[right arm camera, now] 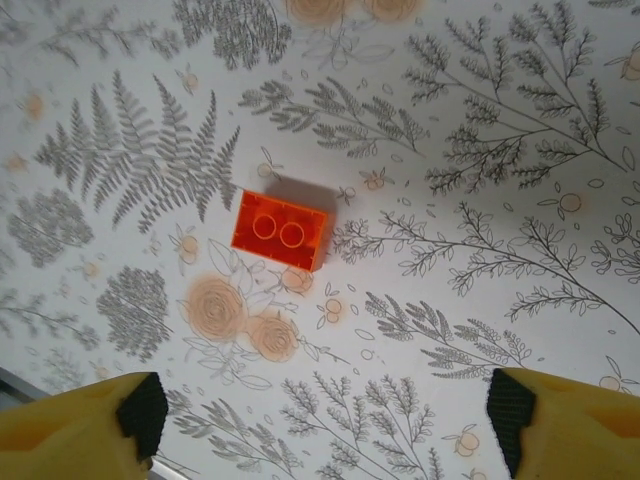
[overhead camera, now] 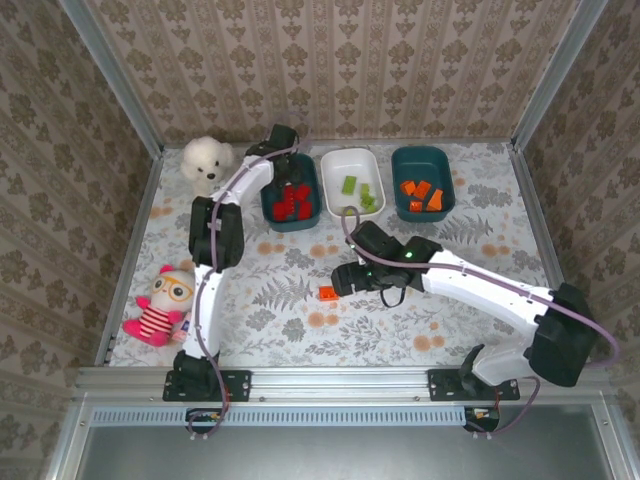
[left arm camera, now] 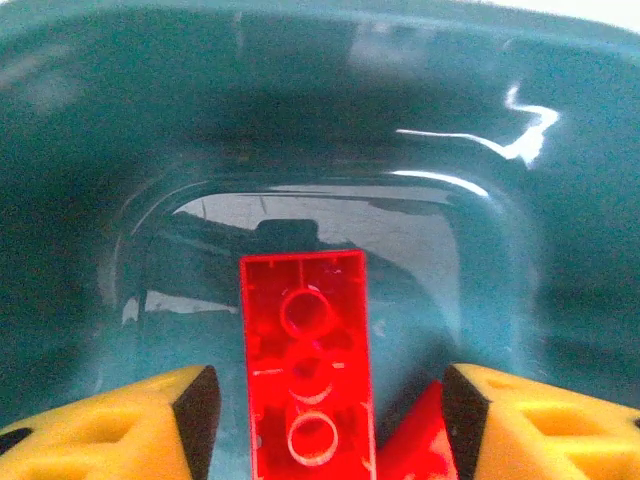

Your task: Sort the legos into containers by color

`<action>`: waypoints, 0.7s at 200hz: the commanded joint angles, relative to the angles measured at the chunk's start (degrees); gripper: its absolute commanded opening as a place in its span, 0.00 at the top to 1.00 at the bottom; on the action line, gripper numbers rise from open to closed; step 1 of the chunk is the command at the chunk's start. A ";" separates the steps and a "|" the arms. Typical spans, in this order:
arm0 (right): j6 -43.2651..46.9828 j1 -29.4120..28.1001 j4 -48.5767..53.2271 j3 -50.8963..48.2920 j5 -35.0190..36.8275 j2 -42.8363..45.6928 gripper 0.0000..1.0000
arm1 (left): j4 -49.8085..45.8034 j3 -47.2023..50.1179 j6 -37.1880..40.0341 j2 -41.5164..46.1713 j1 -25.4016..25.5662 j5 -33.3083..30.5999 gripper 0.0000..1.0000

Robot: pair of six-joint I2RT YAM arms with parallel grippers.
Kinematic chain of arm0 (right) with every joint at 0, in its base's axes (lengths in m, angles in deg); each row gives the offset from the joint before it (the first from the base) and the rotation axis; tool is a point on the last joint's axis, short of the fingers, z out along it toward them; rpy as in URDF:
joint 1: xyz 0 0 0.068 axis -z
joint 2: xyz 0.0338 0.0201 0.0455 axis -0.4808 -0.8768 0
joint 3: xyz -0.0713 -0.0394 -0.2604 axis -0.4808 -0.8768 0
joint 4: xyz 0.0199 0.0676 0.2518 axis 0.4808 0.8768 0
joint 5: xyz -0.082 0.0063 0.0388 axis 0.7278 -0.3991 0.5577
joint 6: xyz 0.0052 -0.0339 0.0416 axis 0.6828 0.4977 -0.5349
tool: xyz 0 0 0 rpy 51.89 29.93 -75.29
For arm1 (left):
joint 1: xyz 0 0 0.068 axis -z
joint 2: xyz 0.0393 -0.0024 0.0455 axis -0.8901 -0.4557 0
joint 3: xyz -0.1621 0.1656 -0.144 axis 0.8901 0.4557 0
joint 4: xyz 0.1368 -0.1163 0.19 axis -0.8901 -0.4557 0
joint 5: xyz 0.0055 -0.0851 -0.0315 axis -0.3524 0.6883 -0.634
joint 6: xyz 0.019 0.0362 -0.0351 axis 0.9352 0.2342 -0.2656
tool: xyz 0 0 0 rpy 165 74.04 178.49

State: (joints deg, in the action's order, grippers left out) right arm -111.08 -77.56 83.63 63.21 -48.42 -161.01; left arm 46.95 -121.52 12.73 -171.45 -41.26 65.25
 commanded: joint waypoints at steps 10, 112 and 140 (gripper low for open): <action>-4.41 -2.87 0.94 4.58 3.82 -6.03 0.07 | -0.15 3.87 -1.47 13.79 -0.49 3.58 0.28; -15.68 -5.61 2.68 15.50 5.31 -27.28 0.11 | 9.20 67.19 -10.99 75.60 0.30 11.63 0.18; -16.25 -5.61 3.47 17.34 5.65 -30.95 0.16 | 6.82 77.84 -13.37 90.54 0.65 20.21 0.18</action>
State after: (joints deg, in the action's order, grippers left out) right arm -125.33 -83.02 84.18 78.01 -44.20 -189.30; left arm 55.50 -49.61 2.59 -90.53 -41.15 76.62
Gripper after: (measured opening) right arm 0.858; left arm 0.818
